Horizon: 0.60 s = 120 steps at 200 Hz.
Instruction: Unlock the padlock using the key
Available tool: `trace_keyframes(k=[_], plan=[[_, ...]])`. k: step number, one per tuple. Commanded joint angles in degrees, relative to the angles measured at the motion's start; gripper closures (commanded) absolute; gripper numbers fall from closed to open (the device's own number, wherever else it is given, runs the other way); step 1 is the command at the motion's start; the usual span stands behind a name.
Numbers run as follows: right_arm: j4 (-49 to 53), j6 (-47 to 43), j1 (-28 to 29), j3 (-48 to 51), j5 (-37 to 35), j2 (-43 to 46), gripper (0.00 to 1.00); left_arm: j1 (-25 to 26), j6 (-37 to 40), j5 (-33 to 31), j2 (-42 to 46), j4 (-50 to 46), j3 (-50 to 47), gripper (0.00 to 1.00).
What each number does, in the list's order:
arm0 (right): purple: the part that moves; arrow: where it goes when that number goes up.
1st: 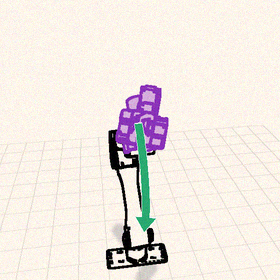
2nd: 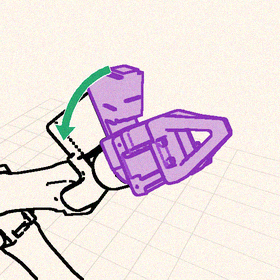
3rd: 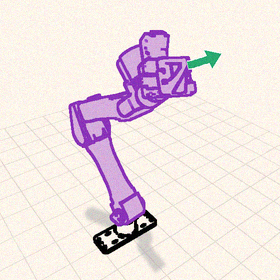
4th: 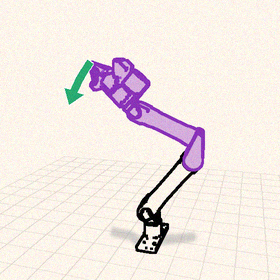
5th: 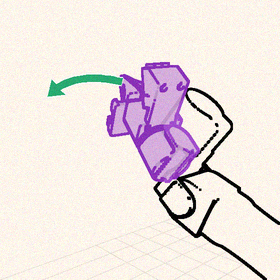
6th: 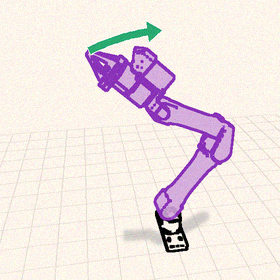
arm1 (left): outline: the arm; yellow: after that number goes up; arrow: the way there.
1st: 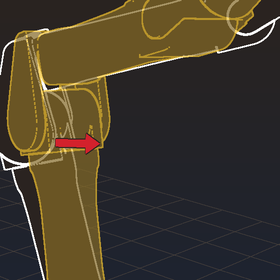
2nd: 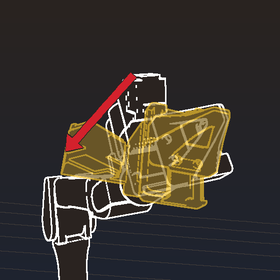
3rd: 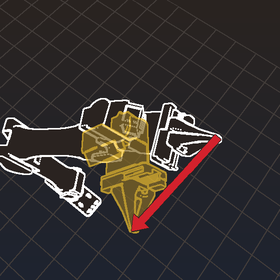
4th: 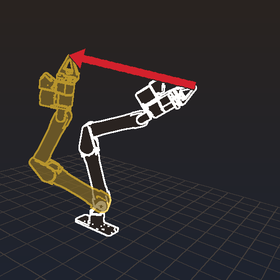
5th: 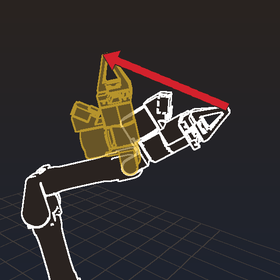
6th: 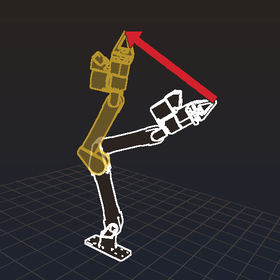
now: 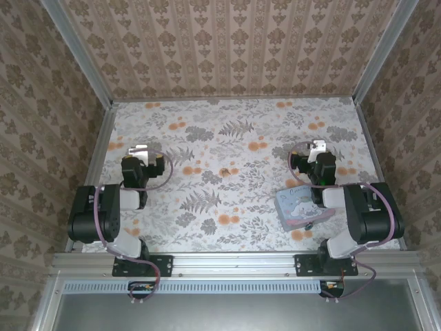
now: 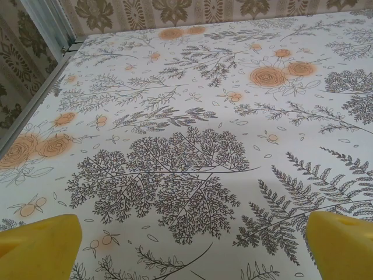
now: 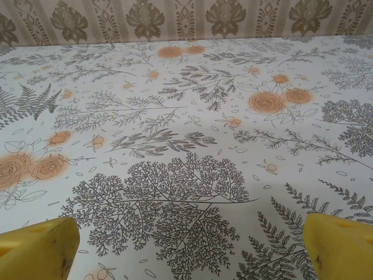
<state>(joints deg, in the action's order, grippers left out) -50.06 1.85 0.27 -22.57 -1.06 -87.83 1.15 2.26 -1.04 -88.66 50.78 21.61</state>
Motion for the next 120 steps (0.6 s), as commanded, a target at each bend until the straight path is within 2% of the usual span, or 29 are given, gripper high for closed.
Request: trace_keyframes(k=[1, 120], plan=[[-0.3, -0.2, 0.3, -0.3, -0.7, 0.0, 0.00, 0.2, 1.1, 0.9, 0.8, 0.6, 0.2, 0.00], [0.1, 0.3, -0.2, -0.5, -0.5, -0.1, 0.00, -0.8, 0.5, 1.9, 0.5, -2.8, 2.1, 0.00]])
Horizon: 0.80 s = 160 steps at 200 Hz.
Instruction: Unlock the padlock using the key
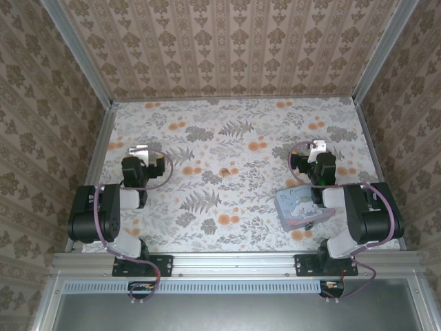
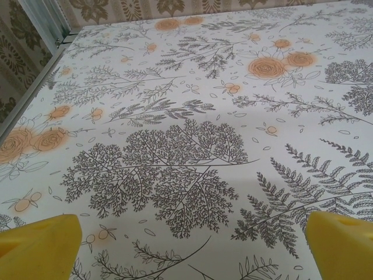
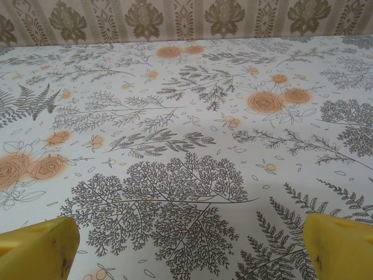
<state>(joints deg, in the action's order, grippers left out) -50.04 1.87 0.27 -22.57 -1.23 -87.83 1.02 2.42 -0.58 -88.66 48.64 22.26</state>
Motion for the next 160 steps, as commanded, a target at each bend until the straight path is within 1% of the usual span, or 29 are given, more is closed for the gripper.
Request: trace_keyframes(k=[1, 26, 48, 69, 85, 99, 111, 116, 131, 143, 160], plan=[[0.1, 0.4, -0.2, -0.5, -0.3, -0.1, 0.00, -0.6, 0.3, 1.5, 0.6, -0.7, 1.5, 0.00], [-0.4, 0.9, -1.1, -0.1, 1.5, 0.0, 0.01, -0.7, 0.3, 1.6, 0.7, -0.5, 1.4, 0.00], [-0.9, 1.5, -1.2, 0.2, 0.4, 0.8, 0.00, -0.6, 0.5, 1.7, 0.9, -0.8, 1.6, 0.01], [4.4, 2.2, -1.2, -0.1, -1.7, 6.3, 0.00, -0.5, -0.2, -0.1, 3.8, -8.4, 4.6, 0.02], [12.0, 3.5, -1.2, -1.6, -2.3, 11.5, 0.00, -0.3, -0.3, -1.1, 5.8, -15.0, 7.4, 0.02], [19.1, 6.8, -1.3, -3.3, -3.3, 14.7, 0.00, 0.4, 0.4, -1.8, 7.2, -19.0, 9.2, 0.03], [24.0, 10.0, -1.6, -4.1, -2.8, 17.2, 0.00, 1.5, 1.1, -2.2, 8.7, -23.4, 11.3, 0.03], [25.8, 10.0, -1.5, -4.3, -2.2, 18.4, 0.00, 2.0, 1.1, -2.4, 9.3, -25.6, 12.2, 0.03], [35.2, 12.5, -1.7, -6.2, -2.5, 22.7, 0.00, 3.6, -0.9, -2.7, 10.9, -31.1, 15.2, 0.02], [43.2, 14.3, -1.9, -8.3, -1.4, 26.2, 0.01, 5.5, -3.0, -3.0, 11.8, -34.9, 17.2, 0.02], [53.4, 19.1, -1.9, -10.9, 0.7, 30.6, 0.01, 10.4, -4.3, -5.3, 12.9, -38.2, 19.7, 0.02]])
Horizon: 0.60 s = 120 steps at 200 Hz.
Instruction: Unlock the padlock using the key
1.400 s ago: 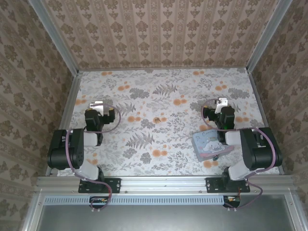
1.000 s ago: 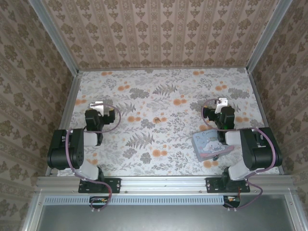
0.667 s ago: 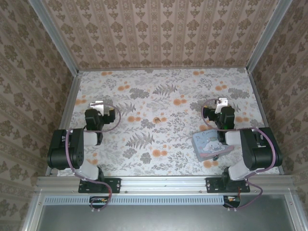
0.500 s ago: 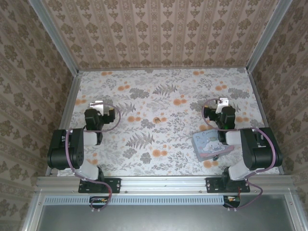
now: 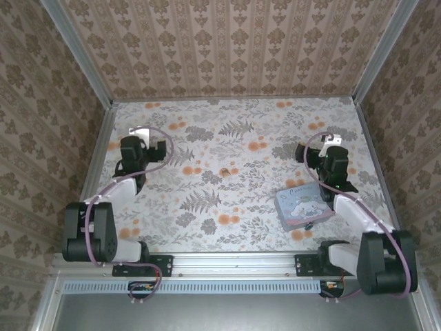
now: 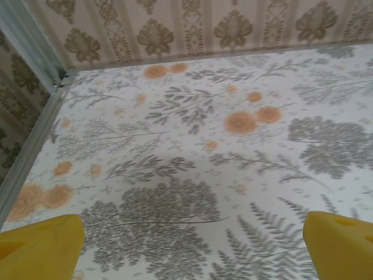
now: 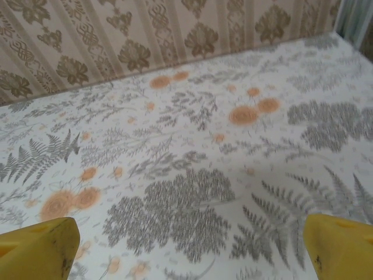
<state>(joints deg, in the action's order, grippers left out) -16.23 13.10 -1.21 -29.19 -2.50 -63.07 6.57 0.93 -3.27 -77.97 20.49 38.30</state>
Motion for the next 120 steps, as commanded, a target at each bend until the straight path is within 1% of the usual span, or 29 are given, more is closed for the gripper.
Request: trace_keyframes(k=[1, 24, 38, 46, 49, 55, 68, 96, 120], plan=[[20.2, 8.2, -0.4, -4.4, 2.2, 6.0, 0.01, 5.2, -2.8, -2.7, 2.3, -10.1, 3.9, 0.02], [31.2, 13.9, -0.3, -5.9, 7.2, 10.3, 0.07, 13.9, -4.3, -7.2, 2.2, -14.2, 8.5, 0.00], [37.3, 15.6, 0.0, -5.8, 9.9, 11.4, 0.12, 18.0, -7.4, -8.3, 0.8, -17.6, 12.1, 0.00], [40.0, 16.3, 0.5, -5.6, 10.7, 11.7, 0.13, 19.2, -9.5, -8.7, -0.2, -19.5, 14.3, 0.00], [40.7, 16.3, 0.6, -5.5, 10.8, 11.8, 0.13, 21.0, -10.3, -8.9, -0.6, -20.1, 15.1, 0.00], [42.6, 16.6, 1.1, -5.1, 11.1, 12.2, 0.13, 22.3, -11.8, -9.1, -1.6, -21.2, 16.6, 0.00], [45.4, 17.2, 2.1, -4.4, 10.4, 13.4, 0.14, 24.4, -14.1, -8.7, -3.6, -23.3, 19.5, 0.00], [50.0, 18.5, 2.9, -3.0, 5.6, 16.8, 0.14, 28.0, -19.3, -7.1, -7.3, -26.9, 24.4, 0.00], [51.6, 19.0, 2.8, -3.2, 0.1, 17.4, 0.13, 30.6, -24.5, -3.1, -8.8, -28.6, 26.3, 0.00]])
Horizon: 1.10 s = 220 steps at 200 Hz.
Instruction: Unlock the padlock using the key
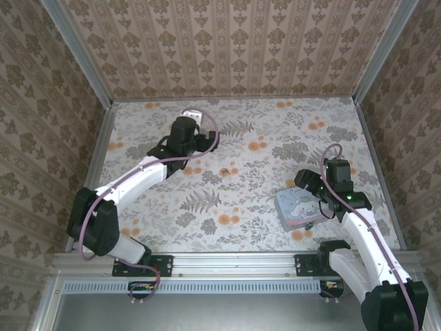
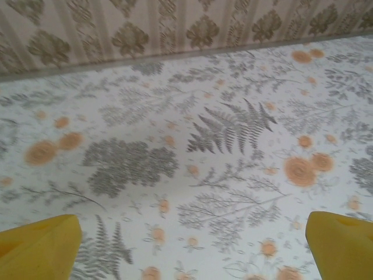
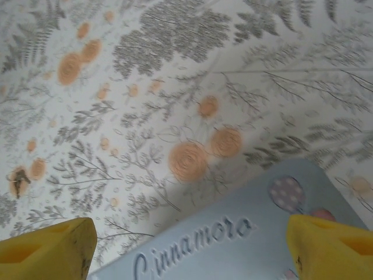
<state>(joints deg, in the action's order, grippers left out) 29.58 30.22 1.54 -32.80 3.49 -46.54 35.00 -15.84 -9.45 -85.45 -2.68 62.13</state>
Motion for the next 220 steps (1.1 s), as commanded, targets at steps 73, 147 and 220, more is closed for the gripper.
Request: trace_keyframes(k=[73, 147, 220], plan=[[3.5, 2.1, -8.1, -0.2, -8.8, -2.9, 0.07, 13.5, -19.0, 19.1, -6.4, -12.0, 5.1, 0.00], [-5.4, 4.2, -14.5, 3.7, 3.9, -8.7, 0.08, 23.2, -31.7, 26.7, -11.8, -6.0, 5.7, 0.00], [-8.3, 5.8, -14.8, 5.8, 6.3, -8.5, 0.10, 27.6, -40.1, 31.9, -19.2, -0.8, 9.5, 0.00]])
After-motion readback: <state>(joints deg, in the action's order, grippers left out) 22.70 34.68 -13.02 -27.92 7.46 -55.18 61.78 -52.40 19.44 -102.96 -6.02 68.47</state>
